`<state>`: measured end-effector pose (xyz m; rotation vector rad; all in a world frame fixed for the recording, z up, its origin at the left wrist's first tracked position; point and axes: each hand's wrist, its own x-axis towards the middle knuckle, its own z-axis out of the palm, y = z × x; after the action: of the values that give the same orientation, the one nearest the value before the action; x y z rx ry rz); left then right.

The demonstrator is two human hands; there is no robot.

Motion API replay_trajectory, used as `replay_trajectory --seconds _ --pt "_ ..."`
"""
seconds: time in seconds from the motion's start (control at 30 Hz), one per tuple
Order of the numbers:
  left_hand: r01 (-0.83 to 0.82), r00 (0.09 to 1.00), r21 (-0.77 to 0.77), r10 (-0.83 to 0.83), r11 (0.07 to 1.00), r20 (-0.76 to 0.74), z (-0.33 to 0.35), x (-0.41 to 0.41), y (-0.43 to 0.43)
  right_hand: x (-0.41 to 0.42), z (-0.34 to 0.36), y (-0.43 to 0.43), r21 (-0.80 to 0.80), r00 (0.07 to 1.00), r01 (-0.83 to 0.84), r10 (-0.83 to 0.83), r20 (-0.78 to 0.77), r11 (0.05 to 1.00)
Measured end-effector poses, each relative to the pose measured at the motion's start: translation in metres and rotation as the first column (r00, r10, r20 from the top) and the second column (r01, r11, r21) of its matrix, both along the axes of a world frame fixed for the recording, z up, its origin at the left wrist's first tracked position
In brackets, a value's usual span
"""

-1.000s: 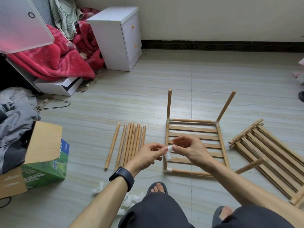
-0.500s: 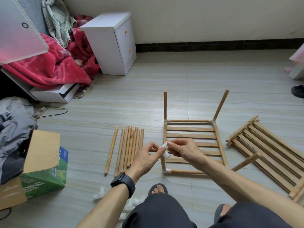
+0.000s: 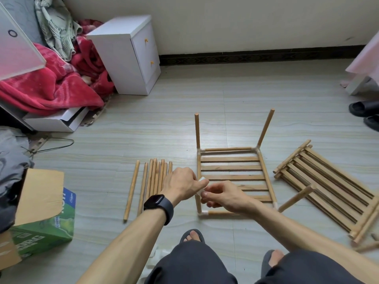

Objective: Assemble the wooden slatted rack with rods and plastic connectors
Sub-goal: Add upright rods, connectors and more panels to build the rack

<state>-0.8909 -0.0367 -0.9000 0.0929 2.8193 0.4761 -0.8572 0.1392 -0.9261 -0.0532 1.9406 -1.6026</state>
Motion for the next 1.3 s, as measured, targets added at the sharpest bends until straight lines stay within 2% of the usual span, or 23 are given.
replay_trajectory --seconds 0.23,0.37,0.57,0.63,0.73,0.97,1.1,1.3 --pt "-0.187 0.982 0.230 0.180 0.955 0.055 -0.012 0.021 -0.003 0.006 -0.004 0.001 0.131 0.984 -0.001 0.025 -0.176 0.991" --pt "-0.318 0.948 0.397 0.274 0.861 0.165 -0.017 0.027 -0.009 0.002 -0.005 -0.003 0.154 0.981 0.036 -0.006 -0.192 0.987" --pt "-0.327 0.933 0.624 0.139 0.709 0.332 -0.018 0.037 -0.030 -0.003 -0.002 0.004 0.084 0.992 0.027 -0.016 -0.128 0.996" --pt "-0.336 0.927 0.647 0.118 0.684 0.357 -0.021 0.040 -0.031 -0.002 -0.003 0.004 0.066 0.994 0.051 -0.044 -0.101 0.996" --pt "-0.318 0.941 0.681 0.133 0.659 0.310 -0.021 0.044 -0.025 -0.003 -0.006 0.005 0.055 0.994 0.070 -0.065 -0.089 0.996" --pt "-0.240 0.959 0.585 0.096 0.775 0.267 -0.032 0.044 -0.025 0.004 -0.007 0.011 0.084 0.996 0.040 -0.032 -0.086 0.996" --pt "-0.239 0.965 0.587 0.121 0.773 0.234 -0.033 0.049 -0.019 0.006 -0.008 0.011 0.109 0.994 0.050 -0.039 -0.100 0.993" --pt "-0.241 0.960 0.621 0.088 0.745 0.267 -0.032 0.046 -0.026 0.007 -0.003 0.009 0.099 0.996 0.062 -0.056 -0.067 0.993"
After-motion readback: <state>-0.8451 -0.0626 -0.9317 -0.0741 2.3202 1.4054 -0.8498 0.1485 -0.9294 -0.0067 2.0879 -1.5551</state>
